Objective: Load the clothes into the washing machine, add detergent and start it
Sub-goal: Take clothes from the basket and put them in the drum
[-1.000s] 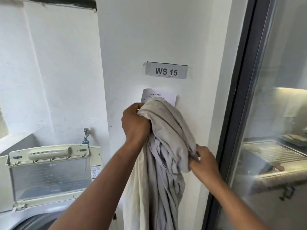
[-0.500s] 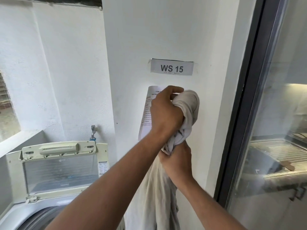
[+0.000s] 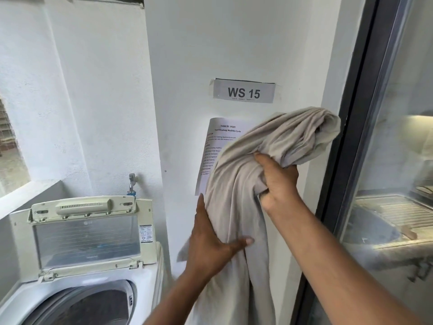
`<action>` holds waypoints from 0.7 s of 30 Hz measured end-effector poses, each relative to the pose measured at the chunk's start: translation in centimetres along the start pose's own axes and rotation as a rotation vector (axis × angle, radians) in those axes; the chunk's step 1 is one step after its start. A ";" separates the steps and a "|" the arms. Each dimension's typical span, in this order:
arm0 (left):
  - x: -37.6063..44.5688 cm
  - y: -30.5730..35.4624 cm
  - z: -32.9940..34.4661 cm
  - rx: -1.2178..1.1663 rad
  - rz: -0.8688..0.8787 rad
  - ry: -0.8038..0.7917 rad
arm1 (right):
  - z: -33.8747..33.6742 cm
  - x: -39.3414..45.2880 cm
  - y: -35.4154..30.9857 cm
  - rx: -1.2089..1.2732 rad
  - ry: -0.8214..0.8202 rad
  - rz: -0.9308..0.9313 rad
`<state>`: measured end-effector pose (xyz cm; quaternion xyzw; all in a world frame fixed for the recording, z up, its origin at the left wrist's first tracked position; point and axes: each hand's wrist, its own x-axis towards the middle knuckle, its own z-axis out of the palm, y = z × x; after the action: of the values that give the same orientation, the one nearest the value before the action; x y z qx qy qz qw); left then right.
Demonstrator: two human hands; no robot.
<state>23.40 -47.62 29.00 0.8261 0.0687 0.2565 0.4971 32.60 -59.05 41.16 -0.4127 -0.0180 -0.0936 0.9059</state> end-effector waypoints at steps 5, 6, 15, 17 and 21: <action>2.8 -0.4 -1.5 -0.133 0.033 0.201 | -0.9 -0.5 -0.2 0.168 -0.049 0.167; 3.2 -0.1 -1.9 -0.150 0.055 0.222 | -1.6 -0.5 -0.3 0.165 -0.057 0.172; 7.3 4.6 -4.6 -0.391 0.094 0.392 | -8.5 -3.0 -0.3 -0.836 -0.252 0.627; 8.0 5.9 -5.1 -0.395 0.079 0.411 | -9.4 -3.4 0.0 -1.110 -0.259 0.354; 8.6 7.8 -5.2 -0.395 0.063 0.446 | -9.6 -3.4 0.6 -1.237 -0.070 -0.576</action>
<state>27.13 -44.19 40.71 0.6383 0.0991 0.4554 0.6126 28.92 -65.39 34.00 -0.8359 -0.0997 -0.3107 0.4413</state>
